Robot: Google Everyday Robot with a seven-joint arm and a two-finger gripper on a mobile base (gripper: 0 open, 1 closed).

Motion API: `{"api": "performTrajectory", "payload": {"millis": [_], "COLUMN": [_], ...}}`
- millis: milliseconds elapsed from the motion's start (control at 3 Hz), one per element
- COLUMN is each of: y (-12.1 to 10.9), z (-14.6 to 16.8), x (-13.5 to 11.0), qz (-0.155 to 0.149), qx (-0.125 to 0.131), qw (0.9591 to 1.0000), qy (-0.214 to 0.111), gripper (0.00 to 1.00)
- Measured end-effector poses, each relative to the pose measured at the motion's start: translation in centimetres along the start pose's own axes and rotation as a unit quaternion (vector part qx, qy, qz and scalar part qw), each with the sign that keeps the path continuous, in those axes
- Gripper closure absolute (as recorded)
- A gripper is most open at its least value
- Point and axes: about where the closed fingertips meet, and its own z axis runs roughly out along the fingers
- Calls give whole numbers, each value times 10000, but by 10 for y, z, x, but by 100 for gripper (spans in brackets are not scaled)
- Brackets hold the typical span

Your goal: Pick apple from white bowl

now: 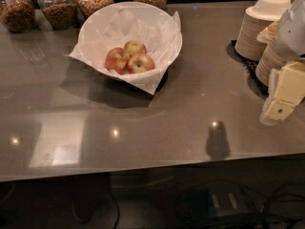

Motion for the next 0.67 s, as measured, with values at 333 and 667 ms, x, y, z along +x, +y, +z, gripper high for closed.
{"api": "performTrajectory", "payload": {"millis": [333, 667], "y": [0, -16], "z": [0, 12], "x": [0, -14], "qz": [0, 114], "qx": [0, 93], "qw": [10000, 9993], "qy": [0, -341], "gripper": [0, 0]}}
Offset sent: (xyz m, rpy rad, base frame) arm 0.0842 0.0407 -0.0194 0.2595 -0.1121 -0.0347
